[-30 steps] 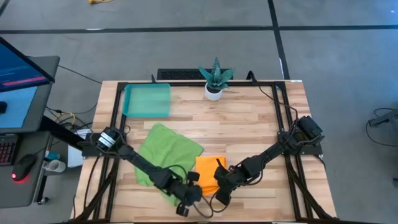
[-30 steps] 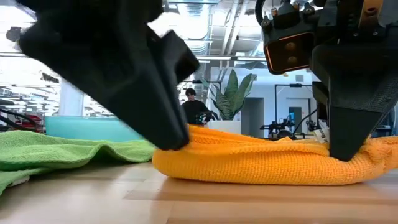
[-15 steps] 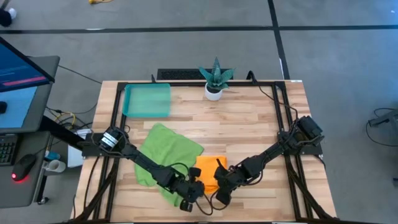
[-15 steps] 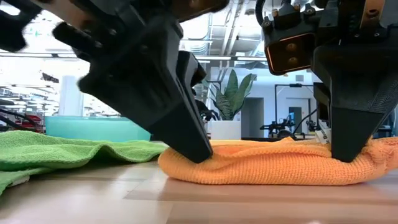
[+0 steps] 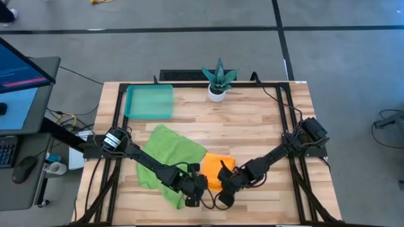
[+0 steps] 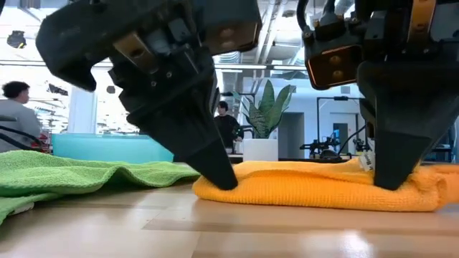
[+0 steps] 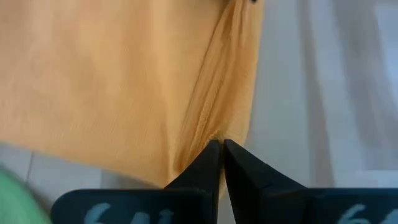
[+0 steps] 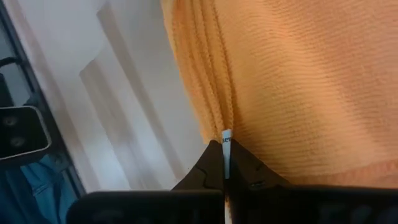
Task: Roll microfiber towels into tight, uniform cylinder then place into a basket
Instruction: Roll the yellow microfiber cloth
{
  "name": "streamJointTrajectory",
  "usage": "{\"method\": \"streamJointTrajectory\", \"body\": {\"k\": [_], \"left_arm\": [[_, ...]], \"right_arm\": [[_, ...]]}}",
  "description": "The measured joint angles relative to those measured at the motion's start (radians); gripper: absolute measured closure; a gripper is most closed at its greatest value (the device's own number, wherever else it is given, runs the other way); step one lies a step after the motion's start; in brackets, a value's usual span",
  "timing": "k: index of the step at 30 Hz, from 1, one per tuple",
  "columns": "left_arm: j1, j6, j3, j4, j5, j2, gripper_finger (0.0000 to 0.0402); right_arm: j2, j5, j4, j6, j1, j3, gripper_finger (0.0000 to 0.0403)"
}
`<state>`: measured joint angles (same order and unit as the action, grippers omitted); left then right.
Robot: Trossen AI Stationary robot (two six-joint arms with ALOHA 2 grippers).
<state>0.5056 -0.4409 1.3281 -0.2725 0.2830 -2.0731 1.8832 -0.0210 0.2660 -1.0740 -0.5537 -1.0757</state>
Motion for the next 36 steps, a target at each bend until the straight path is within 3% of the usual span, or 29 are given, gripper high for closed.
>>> {"method": "streamJointTrajectory", "body": {"k": [6, 13, 19, 36], "left_arm": [[0.015, 0.056, 0.001, 0.004, 0.013, 0.005, 0.0387], [0.073, 0.164, 0.000, 0.038, 0.108, 0.028, 0.0387], [0.095, 0.224, 0.000, 0.074, 0.057, 0.028, 0.0387], [-0.028, 0.192, -0.006, -0.023, 0.006, 0.028, 0.0387]], "right_arm": [[0.000, -0.001, 0.007, 0.000, 0.000, 0.001, 0.0387], [0.000, -0.004, 0.013, -0.001, 0.000, 0.002, 0.0387], [0.000, -0.004, 0.010, -0.001, 0.000, 0.002, 0.0390], [0.000, -0.005, 0.010, -0.001, 0.000, 0.002, 0.0384]]}}
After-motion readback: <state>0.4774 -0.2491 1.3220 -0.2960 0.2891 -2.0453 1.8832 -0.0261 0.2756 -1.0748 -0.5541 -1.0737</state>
